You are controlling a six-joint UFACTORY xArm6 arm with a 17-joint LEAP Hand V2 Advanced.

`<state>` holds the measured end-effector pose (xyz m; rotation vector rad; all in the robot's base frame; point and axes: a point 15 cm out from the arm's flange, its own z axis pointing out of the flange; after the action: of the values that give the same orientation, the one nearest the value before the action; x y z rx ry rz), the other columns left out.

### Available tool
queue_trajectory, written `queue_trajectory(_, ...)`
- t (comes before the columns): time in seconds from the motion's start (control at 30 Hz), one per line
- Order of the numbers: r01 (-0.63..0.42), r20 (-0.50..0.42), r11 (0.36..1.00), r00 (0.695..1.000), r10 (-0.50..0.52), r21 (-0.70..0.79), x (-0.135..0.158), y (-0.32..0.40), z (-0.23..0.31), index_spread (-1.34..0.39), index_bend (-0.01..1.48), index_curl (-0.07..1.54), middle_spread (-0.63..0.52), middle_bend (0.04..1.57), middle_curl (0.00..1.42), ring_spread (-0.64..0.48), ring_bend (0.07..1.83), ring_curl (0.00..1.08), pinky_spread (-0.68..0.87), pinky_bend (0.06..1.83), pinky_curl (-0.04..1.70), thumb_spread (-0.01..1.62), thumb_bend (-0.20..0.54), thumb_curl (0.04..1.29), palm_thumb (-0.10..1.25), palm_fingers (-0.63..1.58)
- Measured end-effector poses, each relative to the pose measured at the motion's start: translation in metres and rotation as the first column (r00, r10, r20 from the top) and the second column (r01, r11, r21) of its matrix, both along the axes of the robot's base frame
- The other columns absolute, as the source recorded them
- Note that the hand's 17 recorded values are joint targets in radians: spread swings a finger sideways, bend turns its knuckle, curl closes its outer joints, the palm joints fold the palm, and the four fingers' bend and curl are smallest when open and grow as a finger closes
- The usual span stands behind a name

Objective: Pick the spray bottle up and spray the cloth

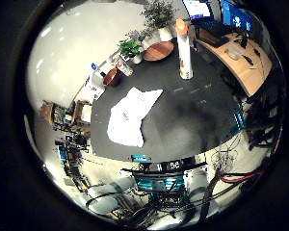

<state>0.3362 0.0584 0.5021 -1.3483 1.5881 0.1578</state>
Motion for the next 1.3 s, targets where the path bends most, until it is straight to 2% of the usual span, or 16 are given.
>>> queue_trajectory(0.8, -0.027, 0.000, 1.000, 1.000, 0.027, -0.001, 0.002, 0.009, -0.002, -0.12, 0.18, 0.32, 0.24, 0.18, 0.26, 0.37, 0.32, 0.26, 0.60, 0.70, 0.27, 1.06, -0.024, 0.47, 0.58, 0.04)
queue_trajectory(1.03, 0.041, 0.002, 0.999, 0.999, -0.041, -0.007, 0.011, -0.017, -0.004, -0.12, 0.18, 0.32, 0.24, 0.18, 0.27, 0.37, 0.32, 0.25, 0.61, 0.71, 0.27, 1.06, -0.025, 0.47, 0.57, 0.04)
queue_trajectory(1.3, 0.170, 0.048, 0.983, 0.985, -0.167, -0.064, 0.018, -0.084, -0.009, -0.11, 0.18, 0.32, 0.24, 0.18, 0.27, 0.37, 0.32, 0.25, 0.61, 0.72, 0.27, 1.05, -0.027, 0.45, 0.53, 0.04)
